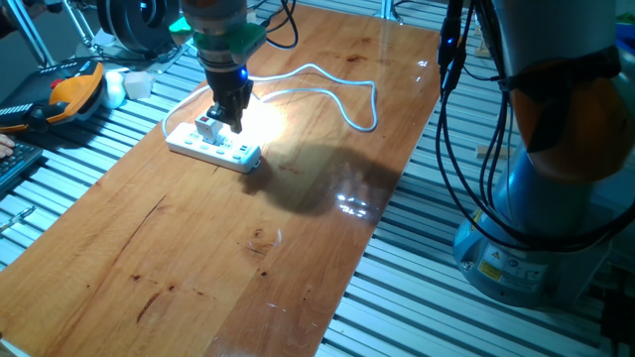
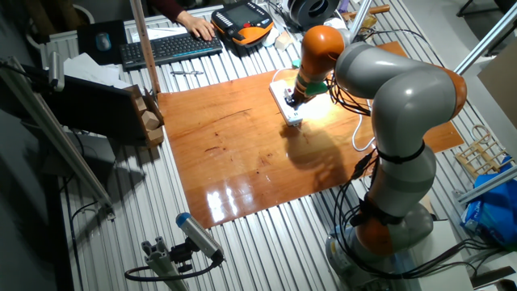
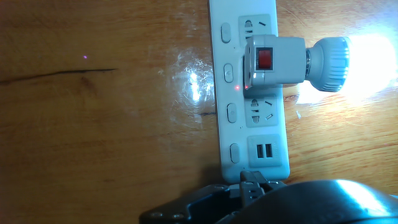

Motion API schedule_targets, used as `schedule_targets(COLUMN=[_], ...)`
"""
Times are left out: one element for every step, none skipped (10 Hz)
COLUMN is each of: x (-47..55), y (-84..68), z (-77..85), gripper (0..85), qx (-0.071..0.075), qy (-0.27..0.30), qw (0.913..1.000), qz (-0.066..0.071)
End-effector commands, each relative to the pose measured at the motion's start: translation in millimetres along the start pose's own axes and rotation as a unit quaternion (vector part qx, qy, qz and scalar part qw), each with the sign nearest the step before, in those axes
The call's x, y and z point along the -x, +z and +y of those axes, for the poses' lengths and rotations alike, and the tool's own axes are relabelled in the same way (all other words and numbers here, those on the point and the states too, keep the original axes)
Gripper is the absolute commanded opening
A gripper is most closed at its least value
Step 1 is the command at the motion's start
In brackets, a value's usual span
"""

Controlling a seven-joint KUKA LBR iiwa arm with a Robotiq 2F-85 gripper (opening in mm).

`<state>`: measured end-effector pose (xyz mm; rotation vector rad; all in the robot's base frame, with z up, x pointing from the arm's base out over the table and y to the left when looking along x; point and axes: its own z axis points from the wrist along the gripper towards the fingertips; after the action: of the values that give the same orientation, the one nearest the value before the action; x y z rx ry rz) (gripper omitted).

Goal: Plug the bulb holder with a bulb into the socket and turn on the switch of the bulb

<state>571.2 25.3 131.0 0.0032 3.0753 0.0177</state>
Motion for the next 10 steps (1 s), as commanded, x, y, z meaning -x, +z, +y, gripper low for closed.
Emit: schedule_targets(x=[0.2, 0.4, 0.2, -0.1, -0.3, -0.2, -0.2, -0.2, -0.3, -0.5], y=[0.0, -0.1, -0.3, -1.1, -1.7, -1.7, -1.7, -1.7, -2.1, -2.7], z=[0.1, 0.3, 0.3, 0.5, 0.7, 0.6, 0.6, 0.6, 0.7, 0.9], gripper=[0.0, 0.0, 0.0, 0.0, 0.0, 0.0, 0.0, 0.0, 0.0, 0.0], qx=[0.001, 0.002, 0.004, 0.005, 0.004, 0.004, 0.004, 0.004, 0.004, 0.004], qy=[0.000, 0.001, 0.001, 0.001, 0.002, 0.002, 0.002, 0.002, 0.001, 0.001], qw=[1.0000, 1.0000, 1.0000, 1.0000, 1.0000, 1.0000, 1.0000, 1.0000, 1.0000, 1.0000], qz=[-0.001, -0.001, 0.002, 0.002, 0.002, 0.002, 0.003, 0.004, 0.004, 0.004])
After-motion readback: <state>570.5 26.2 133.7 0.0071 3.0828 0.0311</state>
